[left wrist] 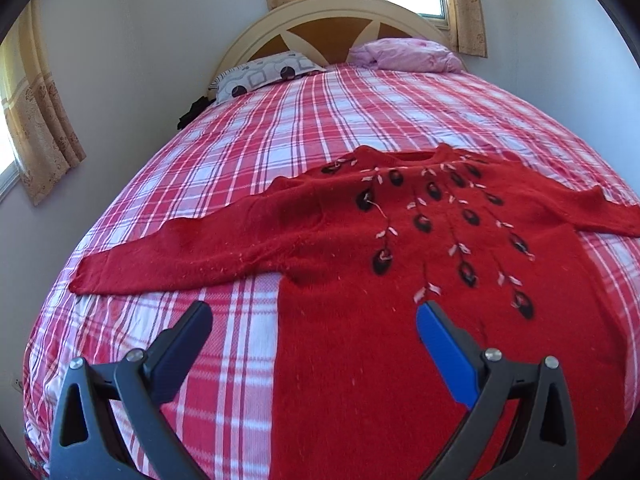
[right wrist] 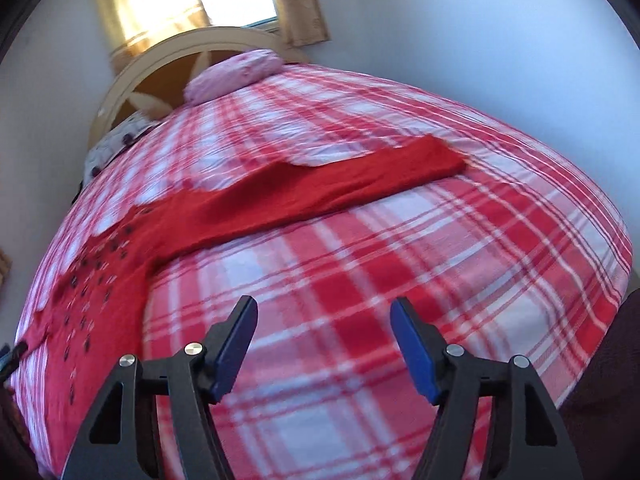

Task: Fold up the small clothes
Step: 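Grasp the cuff of one red sweater sleeve with the right tool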

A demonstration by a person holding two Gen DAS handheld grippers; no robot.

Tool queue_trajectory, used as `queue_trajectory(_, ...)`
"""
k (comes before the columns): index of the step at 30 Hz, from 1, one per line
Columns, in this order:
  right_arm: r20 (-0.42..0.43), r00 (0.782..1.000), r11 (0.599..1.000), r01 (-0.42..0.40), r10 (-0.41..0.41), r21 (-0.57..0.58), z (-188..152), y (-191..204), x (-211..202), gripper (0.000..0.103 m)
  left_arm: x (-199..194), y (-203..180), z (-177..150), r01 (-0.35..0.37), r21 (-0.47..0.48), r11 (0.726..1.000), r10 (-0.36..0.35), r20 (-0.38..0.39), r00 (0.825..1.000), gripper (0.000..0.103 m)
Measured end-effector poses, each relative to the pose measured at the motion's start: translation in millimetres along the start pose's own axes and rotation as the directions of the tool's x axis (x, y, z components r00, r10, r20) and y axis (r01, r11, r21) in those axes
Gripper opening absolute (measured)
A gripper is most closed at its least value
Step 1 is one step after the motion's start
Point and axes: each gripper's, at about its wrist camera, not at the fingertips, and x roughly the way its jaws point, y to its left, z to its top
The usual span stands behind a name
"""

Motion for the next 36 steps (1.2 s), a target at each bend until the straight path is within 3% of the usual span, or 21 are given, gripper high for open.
queue_trajectory(4, 0.010, 0.999, 0.990, 0.052, -0.054, 0.131, 35, -44, 24, 0.059, 29, -3, 11, 0.008, 0.011, 1.000, -0.008, -0.013, 1.000, 0.103)
queue_trajectory(8, 0.019, 0.995, 0.979, 0.091, -0.096, 0.180, 66, -66, 48, 0.053, 54, -1, 17, -0.005, -0.011, 1.000, 0.004, -0.046, 0.999, 0.103)
queue_trajectory(20, -0.022, 0.990, 0.959, 0.139, -0.138, 0.248, 107, -94, 109, 0.052, 98, 3, 7, -0.011, -0.050, 0.999, 0.005, -0.125, 0.992, 0.103)
queue_trajectory(21, -0.017, 0.990, 0.959, 0.139, -0.140, 0.246, 108, -94, 111, 0.050, 98, 3, 6, -0.010, -0.051, 0.999, 0.003, -0.126, 0.992, 0.103)
queue_trajectory(23, -0.017, 0.993, 0.960, 0.117, -0.116, 0.256, 111, -97, 119, 0.026, 100, 3, 5, -0.002, -0.054, 0.999, -0.005, -0.130, 0.992, 0.103)
queue_trajectory(26, -0.012, 0.998, 0.945, 0.063, -0.062, 0.322, 114, -110, 127, 0.013, 103, 4, 2, 0.013, -0.072, 0.997, -0.023, -0.137, 0.990, 0.103)
queue_trajectory(30, -0.004, 0.999, 0.940, 0.046, -0.048, 0.337, 118, -107, 123, 0.007, 106, 10, 2, 0.045, -0.115, 0.992, -0.061, -0.142, 0.988, 0.103)
queue_trajectory(36, 0.067, 0.997, 0.977, 0.024, -0.039, 0.210, 132, -56, 98, 0.007, 106, 8, 1, 0.034, -0.115, 0.993, -0.050, -0.141, 0.989, 0.103)
